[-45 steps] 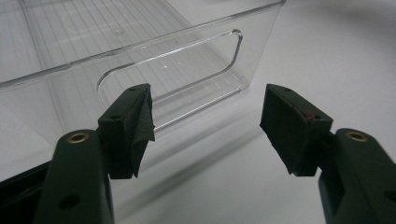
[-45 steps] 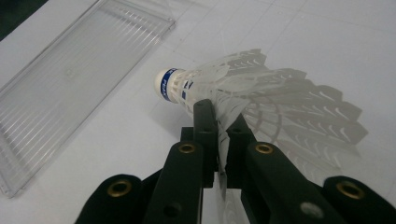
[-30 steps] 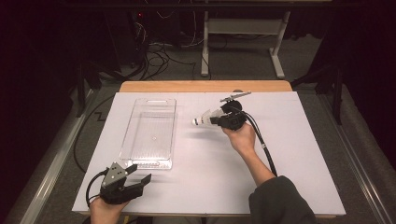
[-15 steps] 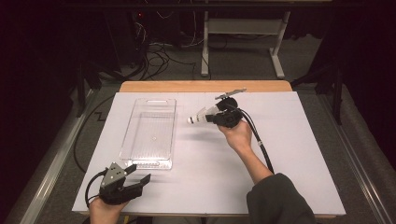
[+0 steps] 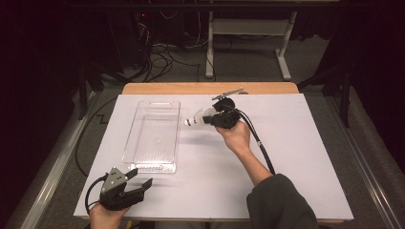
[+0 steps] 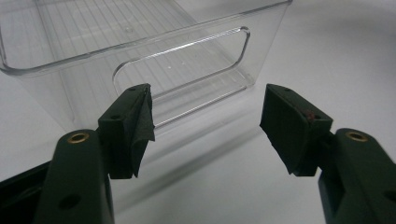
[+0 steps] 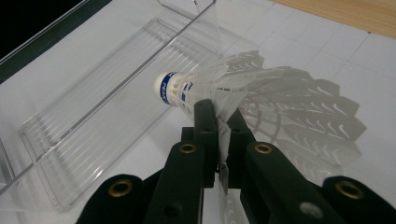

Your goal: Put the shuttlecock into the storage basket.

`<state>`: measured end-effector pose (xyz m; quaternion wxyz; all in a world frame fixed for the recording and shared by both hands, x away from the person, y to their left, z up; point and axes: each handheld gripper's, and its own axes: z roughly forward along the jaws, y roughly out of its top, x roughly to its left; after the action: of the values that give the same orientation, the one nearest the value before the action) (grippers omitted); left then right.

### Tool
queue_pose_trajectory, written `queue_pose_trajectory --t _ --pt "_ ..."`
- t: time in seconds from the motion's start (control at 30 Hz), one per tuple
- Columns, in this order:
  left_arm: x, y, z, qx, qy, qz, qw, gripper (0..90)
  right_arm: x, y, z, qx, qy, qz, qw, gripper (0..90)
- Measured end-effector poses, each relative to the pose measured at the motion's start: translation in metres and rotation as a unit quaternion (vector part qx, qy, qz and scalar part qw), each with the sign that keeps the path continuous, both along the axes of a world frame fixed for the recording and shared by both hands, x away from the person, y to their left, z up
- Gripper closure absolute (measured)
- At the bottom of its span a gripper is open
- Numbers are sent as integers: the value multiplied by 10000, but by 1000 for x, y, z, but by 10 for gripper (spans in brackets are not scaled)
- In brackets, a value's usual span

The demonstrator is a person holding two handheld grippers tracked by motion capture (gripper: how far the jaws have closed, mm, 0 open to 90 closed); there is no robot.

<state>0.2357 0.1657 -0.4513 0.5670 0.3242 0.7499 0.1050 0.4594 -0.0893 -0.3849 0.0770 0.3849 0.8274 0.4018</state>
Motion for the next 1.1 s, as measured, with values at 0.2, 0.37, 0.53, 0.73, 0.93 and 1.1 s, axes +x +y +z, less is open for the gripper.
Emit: queue_pose_trajectory --t 0.2,0.37,0.53,0.73,0.93,1.1 --pt "0 1 0 -17 13 9 10000 354 1 5 6 29 -40 14 10000 888" --pt "0 1 0 14 -5 -21 10000 355 1 12 13 135 -83 35 9999 889" --pt "0 1 0 -18 -2 -1 10000 354 5 23 16 139 -91 71 9998 889" --pt "0 2 1 -56 9 44 10000 354 8 35 18 134 -81 127 9998 889" --pt "0 2 1 -23 -17 -11 10000 354 11 48 21 143 -101 196 9997 889" --pt "0 2 1 -37 -4 -6 10000 355 13 59 20 85 -90 234 9997 889"
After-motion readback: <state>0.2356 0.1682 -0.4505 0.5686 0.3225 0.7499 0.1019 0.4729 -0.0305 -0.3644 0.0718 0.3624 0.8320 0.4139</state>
